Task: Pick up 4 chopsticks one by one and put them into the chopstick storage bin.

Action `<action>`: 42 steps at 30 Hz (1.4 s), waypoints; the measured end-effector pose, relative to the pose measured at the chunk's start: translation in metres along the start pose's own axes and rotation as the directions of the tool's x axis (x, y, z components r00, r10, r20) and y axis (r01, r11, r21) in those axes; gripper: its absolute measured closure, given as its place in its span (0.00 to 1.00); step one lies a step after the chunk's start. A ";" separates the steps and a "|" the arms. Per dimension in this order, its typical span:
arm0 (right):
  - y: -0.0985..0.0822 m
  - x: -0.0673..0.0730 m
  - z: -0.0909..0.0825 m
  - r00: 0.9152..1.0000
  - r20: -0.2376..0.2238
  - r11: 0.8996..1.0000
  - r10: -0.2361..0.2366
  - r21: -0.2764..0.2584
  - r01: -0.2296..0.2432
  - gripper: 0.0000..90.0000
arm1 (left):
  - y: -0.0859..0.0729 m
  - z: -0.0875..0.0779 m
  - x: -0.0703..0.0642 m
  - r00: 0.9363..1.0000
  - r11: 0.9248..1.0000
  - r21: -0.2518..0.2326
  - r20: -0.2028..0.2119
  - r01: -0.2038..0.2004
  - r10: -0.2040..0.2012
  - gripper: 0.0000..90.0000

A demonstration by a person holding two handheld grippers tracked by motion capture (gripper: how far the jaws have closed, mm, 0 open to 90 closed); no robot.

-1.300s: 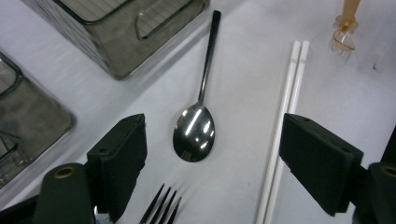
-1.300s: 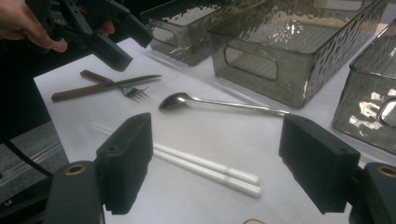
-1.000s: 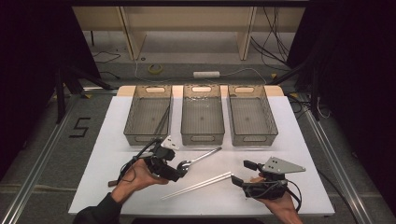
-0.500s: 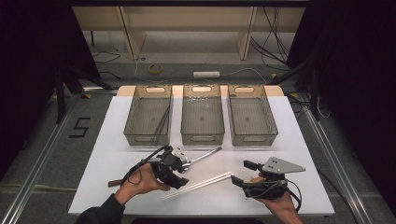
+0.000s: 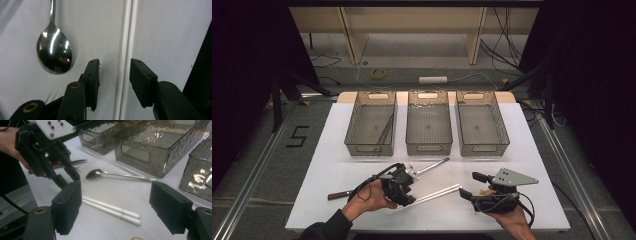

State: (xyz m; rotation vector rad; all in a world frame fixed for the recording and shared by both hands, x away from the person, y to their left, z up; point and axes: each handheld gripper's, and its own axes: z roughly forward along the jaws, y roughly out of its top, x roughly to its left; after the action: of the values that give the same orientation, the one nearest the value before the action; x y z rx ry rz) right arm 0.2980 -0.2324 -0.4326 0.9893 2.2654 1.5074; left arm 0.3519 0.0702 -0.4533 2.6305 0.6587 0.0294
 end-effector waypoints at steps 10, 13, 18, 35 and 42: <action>0.000 0.000 0.001 1.000 -0.001 1.000 -0.001 0.001 0.001 0.30 | 0.000 0.006 -0.003 1.000 1.000 0.015 0.009 -0.015 0.015 0.78; 0.000 0.000 0.000 1.000 -0.001 1.000 0.000 0.001 0.000 0.30 | 0.000 0.007 -0.003 1.000 1.000 0.017 0.010 -0.014 0.013 0.81; 0.000 0.000 0.000 1.000 -0.001 1.000 0.002 0.001 -0.002 0.30 | 0.000 0.008 -0.003 1.000 1.000 0.023 0.013 -0.012 0.012 0.83; 0.000 0.000 0.000 1.000 0.000 1.000 0.000 0.001 0.000 0.30 | 0.000 0.014 -0.007 1.000 0.999 0.040 -0.026 -0.012 0.013 0.92; 0.000 0.000 0.001 1.000 0.001 1.000 -0.002 0.004 0.002 0.30 | -0.001 0.014 -0.009 0.999 0.999 0.031 -0.037 -0.033 0.035 0.94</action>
State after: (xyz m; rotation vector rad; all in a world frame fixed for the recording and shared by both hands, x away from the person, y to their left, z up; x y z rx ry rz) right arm 0.2979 -0.2318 -0.4329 0.9886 2.2695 1.5015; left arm 0.3450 0.0613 -0.4656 2.6765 0.6317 0.0794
